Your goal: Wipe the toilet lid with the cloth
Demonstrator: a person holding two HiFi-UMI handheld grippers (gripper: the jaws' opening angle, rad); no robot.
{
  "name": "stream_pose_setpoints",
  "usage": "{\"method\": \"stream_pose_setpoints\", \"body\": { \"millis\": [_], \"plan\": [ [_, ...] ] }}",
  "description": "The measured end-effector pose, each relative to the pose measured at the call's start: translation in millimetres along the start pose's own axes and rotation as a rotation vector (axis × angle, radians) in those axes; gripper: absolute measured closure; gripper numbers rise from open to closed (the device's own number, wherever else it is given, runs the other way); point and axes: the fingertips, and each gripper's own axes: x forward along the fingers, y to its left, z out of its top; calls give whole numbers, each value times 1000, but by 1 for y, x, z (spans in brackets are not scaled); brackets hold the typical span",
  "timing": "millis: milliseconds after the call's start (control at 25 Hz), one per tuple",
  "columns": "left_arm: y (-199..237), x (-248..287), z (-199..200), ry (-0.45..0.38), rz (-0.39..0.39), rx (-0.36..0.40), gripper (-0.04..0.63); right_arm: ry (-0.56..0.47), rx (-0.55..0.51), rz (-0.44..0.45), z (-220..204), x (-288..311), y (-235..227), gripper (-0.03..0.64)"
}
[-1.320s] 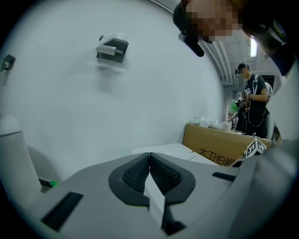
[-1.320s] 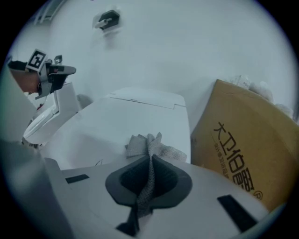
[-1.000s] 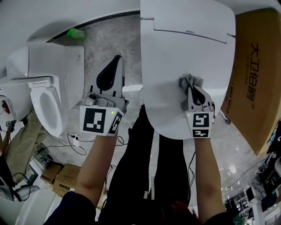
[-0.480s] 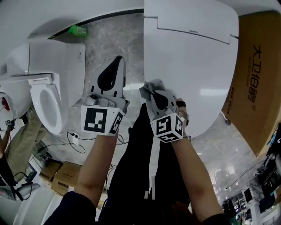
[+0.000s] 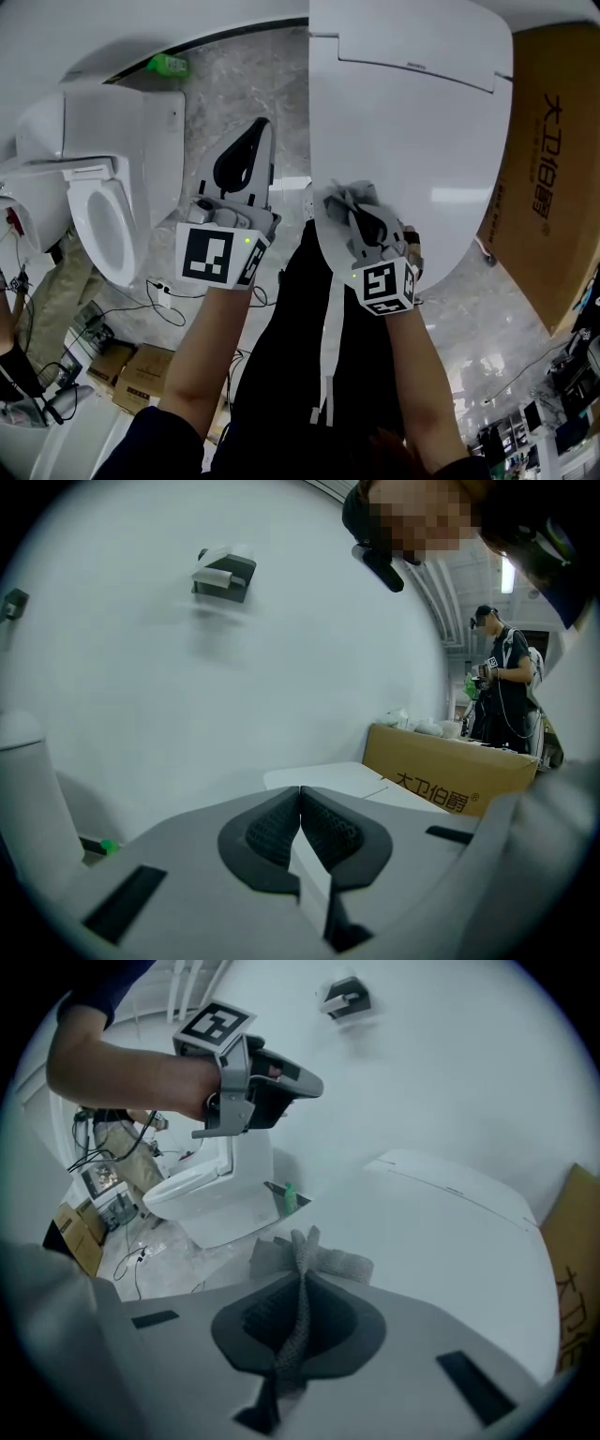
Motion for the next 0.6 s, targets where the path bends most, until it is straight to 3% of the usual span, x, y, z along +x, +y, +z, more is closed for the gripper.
{"method": "stream_pose_setpoints", "body": {
  "millis": [400, 600],
  "plan": [
    [-11, 2, 0, 1, -25, 6, 575, 67, 153, -316, -73, -75, -122, 592],
    [-17, 3, 0, -1, -37, 9, 575, 67, 332, -484, -119, -119, -183, 592]
  ]
}}
